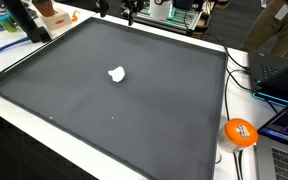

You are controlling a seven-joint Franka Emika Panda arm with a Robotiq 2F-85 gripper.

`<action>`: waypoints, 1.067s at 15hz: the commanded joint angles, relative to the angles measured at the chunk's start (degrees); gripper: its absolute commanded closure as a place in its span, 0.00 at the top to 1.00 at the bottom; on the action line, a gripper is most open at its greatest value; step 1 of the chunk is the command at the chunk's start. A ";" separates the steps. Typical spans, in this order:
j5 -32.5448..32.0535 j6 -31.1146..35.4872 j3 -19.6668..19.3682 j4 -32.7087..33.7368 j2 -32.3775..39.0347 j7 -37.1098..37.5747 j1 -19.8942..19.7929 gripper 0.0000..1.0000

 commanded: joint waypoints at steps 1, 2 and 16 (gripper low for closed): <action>14.58 -13.76 1.43 12.94 4.75 -15.01 -4.28 1.00; 17.92 -16.34 1.28 14.80 5.71 -18.39 -5.34 1.00; 11.52 -20.21 3.39 14.70 4.76 1.59 -5.73 1.00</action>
